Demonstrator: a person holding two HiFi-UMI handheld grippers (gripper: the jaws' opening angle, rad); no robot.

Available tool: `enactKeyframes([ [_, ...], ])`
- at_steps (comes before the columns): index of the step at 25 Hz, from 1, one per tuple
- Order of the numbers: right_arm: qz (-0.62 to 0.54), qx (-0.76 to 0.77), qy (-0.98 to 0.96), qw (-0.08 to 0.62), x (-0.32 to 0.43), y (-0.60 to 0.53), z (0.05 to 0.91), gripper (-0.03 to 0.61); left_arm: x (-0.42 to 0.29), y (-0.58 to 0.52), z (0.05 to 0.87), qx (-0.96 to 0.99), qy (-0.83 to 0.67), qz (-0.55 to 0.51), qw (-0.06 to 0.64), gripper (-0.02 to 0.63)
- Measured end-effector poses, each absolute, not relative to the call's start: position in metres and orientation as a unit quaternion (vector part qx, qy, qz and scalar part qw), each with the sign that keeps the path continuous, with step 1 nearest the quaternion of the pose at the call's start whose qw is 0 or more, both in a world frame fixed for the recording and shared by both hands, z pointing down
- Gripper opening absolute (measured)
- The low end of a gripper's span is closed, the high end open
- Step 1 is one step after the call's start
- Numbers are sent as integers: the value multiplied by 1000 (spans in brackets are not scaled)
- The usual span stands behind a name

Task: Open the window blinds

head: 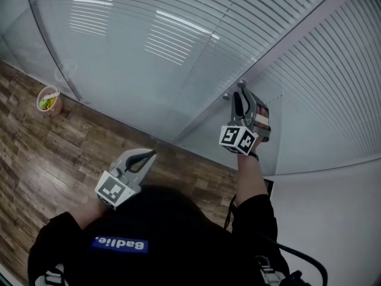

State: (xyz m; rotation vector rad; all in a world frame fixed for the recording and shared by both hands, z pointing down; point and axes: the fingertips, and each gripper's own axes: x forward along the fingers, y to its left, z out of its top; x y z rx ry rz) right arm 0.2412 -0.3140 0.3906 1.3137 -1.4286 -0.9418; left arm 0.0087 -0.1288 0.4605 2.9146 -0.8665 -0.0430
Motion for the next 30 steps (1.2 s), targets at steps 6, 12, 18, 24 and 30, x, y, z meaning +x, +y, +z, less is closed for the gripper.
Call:
enactKeyframes([
  [6, -400, 525, -558, 503, 252, -328, 393, 107, 5, -133, 467, 957, -284, -9, 54, 0],
  [12, -421, 506, -536, 528, 257, -329, 403, 107, 3, -128, 474, 957, -285, -5, 55, 0],
  [18, -438, 489, -517, 550, 259, -333, 406, 108, -2, -128, 480, 956, -288, 5, 59, 0],
  [24, -443, 486, -506, 558, 260, -338, 406, 110, -5, -130, 482, 955, -289, 9, 62, 0],
  [30, -427, 513, -518, 535, 259, -339, 405, 109, -6, -132, 483, 954, -292, 6, 65, 0],
])
